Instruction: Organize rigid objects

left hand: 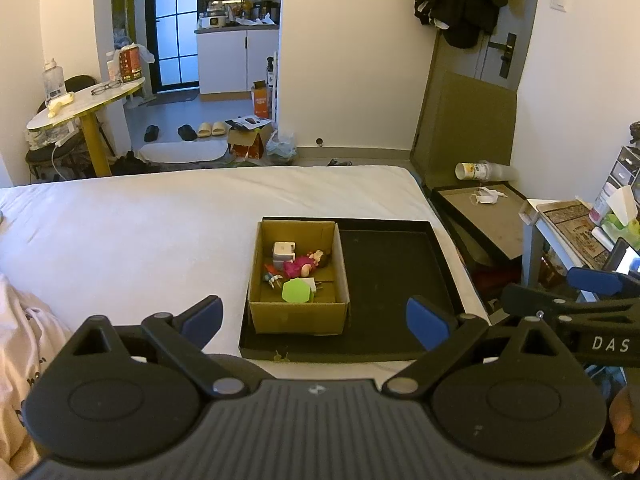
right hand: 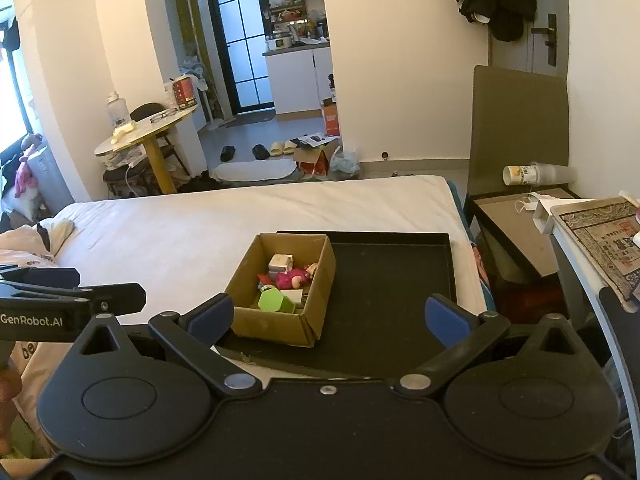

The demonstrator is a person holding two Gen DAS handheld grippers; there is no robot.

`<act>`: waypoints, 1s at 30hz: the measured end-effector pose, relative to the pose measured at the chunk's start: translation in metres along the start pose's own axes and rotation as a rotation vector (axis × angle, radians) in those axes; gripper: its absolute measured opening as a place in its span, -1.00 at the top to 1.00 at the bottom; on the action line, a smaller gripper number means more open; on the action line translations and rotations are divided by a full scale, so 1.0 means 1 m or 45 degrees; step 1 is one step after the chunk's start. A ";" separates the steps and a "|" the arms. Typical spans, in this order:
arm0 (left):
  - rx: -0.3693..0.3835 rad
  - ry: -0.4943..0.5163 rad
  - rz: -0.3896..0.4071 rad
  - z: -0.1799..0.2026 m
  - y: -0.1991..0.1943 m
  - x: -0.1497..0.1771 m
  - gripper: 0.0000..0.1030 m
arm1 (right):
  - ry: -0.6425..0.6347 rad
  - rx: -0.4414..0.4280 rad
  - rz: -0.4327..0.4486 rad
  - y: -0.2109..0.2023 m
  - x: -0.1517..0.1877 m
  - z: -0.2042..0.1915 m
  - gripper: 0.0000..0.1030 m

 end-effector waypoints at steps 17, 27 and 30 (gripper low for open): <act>-0.008 -0.004 -0.001 -0.003 -0.001 -0.002 -0.90 | -0.025 0.024 -0.008 0.003 -0.001 -0.004 -1.00; -0.004 -0.011 0.002 -0.005 -0.001 -0.002 -0.90 | 0.000 0.022 -0.005 0.002 -0.001 -0.005 -1.00; -0.006 -0.006 0.005 -0.005 -0.001 -0.002 -0.90 | -0.007 0.035 -0.005 0.002 -0.001 -0.004 -1.00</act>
Point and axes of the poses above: each gripper's, at about its wrist camera, not at the fingertips, and y roughly the way its jaws point, z to its right, x to its underside, the point moved 6 cm from there along y, roughly the way its jaws point, and after that the axes turned 3 degrees about -x, right-handed, at the moved point
